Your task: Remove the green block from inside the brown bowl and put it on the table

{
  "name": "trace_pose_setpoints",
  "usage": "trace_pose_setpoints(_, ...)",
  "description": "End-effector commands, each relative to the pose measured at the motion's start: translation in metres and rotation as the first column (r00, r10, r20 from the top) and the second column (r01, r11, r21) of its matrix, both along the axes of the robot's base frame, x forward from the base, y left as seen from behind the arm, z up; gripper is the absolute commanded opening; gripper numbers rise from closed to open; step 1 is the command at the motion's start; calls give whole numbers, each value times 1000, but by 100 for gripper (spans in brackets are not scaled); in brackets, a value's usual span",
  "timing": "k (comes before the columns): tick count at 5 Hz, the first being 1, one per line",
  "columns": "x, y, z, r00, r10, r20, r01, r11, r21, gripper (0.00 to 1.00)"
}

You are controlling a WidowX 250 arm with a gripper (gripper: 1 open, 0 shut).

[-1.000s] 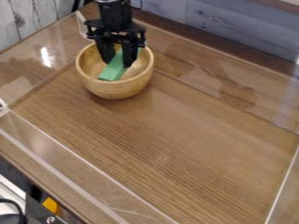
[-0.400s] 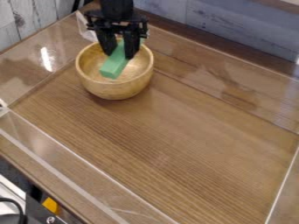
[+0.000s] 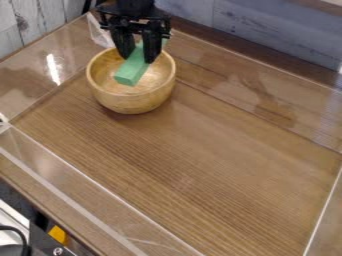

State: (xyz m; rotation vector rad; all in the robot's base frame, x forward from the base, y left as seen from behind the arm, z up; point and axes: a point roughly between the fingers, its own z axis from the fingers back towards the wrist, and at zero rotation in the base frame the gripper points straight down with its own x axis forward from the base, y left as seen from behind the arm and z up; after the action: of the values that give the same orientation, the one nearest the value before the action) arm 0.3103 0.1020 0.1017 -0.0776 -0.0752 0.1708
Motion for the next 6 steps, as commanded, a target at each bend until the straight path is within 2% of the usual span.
trace_pose_setpoints(1,3,-4,27,997,-14,76,11,999,34,0)
trace_pose_setpoints(3,3,-20,24,995,-59,75,55,997,48,0)
trace_pose_setpoints(6,1,-52,3,988,-146,57,142,987,69,0)
